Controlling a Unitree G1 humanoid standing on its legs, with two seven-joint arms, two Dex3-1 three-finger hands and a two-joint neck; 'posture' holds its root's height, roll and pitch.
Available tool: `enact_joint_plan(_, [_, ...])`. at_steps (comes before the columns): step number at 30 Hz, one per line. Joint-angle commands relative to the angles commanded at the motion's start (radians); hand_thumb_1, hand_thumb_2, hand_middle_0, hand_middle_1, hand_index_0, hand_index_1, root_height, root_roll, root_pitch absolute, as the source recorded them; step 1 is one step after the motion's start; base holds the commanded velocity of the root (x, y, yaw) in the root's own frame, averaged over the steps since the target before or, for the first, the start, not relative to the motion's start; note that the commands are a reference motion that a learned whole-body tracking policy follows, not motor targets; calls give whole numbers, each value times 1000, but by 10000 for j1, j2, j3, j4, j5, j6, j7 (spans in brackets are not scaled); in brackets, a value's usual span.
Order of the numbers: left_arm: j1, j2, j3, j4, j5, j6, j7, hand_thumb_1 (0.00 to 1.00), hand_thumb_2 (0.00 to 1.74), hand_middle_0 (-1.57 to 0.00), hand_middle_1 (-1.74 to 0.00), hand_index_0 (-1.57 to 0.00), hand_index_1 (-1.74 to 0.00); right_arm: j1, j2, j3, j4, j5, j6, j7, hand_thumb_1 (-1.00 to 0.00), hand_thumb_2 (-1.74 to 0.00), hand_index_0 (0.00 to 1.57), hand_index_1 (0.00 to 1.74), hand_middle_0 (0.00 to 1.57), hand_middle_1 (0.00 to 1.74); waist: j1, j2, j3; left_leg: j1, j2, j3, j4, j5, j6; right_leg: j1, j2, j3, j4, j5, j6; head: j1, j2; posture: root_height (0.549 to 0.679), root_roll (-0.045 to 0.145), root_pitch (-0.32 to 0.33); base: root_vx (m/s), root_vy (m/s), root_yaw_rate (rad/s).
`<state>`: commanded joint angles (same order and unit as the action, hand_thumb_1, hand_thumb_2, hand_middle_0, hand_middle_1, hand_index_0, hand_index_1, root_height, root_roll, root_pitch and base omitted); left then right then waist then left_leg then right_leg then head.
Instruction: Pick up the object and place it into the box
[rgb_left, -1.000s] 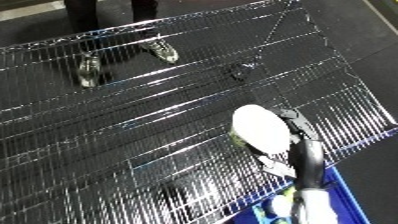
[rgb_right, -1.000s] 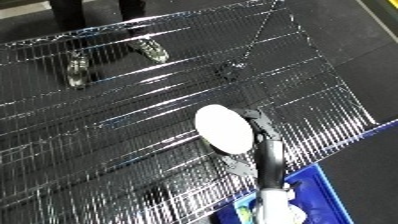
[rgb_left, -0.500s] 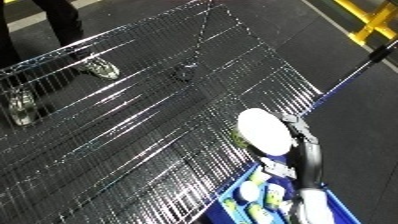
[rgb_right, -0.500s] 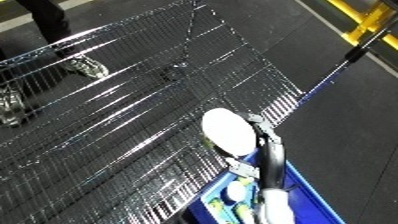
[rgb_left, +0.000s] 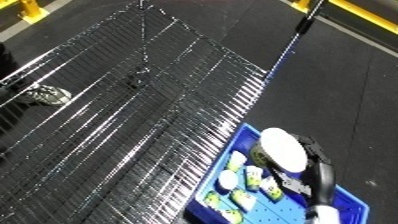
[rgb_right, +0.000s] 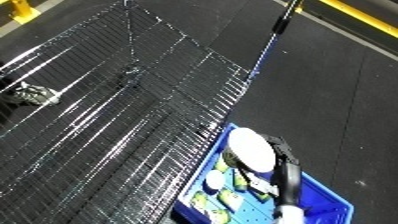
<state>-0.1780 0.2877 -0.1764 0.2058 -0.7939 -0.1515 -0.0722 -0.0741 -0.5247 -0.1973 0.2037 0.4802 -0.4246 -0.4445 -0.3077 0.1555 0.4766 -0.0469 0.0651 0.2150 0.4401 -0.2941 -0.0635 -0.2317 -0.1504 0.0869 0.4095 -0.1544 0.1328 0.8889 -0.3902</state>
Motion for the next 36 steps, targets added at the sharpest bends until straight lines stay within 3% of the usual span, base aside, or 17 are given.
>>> enact_joint_plan(16, [-58, -107, -65, 120, 31, -117, 31, 1000, 1740, -1570, -1740, -1570, -1740, 141, -31, -227, 364, 337, -250, 199, -750, -1305, 1178, 1305, 1178, 1305, -209, 178, -19, 73, -51, 85, -68, -16, 21, -79, 23, 149, -38, 28, 51, 172, 69, 667, 77, -27, 0, 14, -30])
enact_joint_plan(22, [-33, -138, -37, 230, 9, -177, -68, 1000, 1740, -1570, -1740, -1570, -1740, 275, 27, -254, 514, 412, -388, 205, -750, -1305, 1178, 1305, 1178, 1305, -278, 285, -89, 129, -93, 79, -115, -17, 27, -71, 32, 174, -33, -5, 51, 370, 68, 668, 79, -26, 9, 16, -15])
enact_joint_plan(36, [76, -255, -63, 321, -24, -221, -131, 1000, 1740, -1570, -1740, -1570, -1740, 455, 77, -392, 665, 391, -380, 358, -750, -1305, 1178, 1305, 1178, 1305, -399, 432, -238, 235, -114, 107, -202, 4, 4, -50, 24, 222, -133, 40, 73, 427, -144, 668, 81, -24, 11, 9, -19])
